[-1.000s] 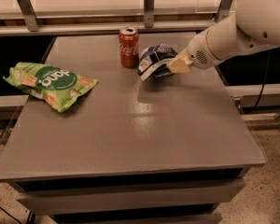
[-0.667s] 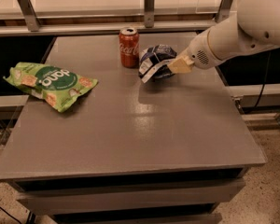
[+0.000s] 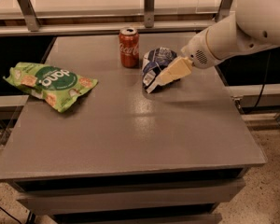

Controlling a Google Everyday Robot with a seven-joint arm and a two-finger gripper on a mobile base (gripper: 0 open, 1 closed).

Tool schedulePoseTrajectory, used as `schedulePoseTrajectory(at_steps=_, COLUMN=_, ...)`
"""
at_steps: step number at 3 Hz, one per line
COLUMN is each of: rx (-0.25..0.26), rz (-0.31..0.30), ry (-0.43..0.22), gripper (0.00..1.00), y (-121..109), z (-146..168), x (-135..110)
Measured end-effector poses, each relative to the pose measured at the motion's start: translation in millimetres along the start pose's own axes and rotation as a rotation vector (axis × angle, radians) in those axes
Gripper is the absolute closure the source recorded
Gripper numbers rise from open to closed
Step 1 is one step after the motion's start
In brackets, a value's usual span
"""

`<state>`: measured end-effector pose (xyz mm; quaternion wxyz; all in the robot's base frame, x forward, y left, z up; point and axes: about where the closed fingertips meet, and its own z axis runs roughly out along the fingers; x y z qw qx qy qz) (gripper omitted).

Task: Move blue chip bag near coke can

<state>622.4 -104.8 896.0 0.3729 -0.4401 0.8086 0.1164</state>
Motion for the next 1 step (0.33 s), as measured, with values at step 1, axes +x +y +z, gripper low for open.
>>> schedulePoseTrajectory(at_steps=1, rx=0.000, rz=0.000, ry=0.000, gripper=0.00, y=0.0, z=0.0, x=0.0)
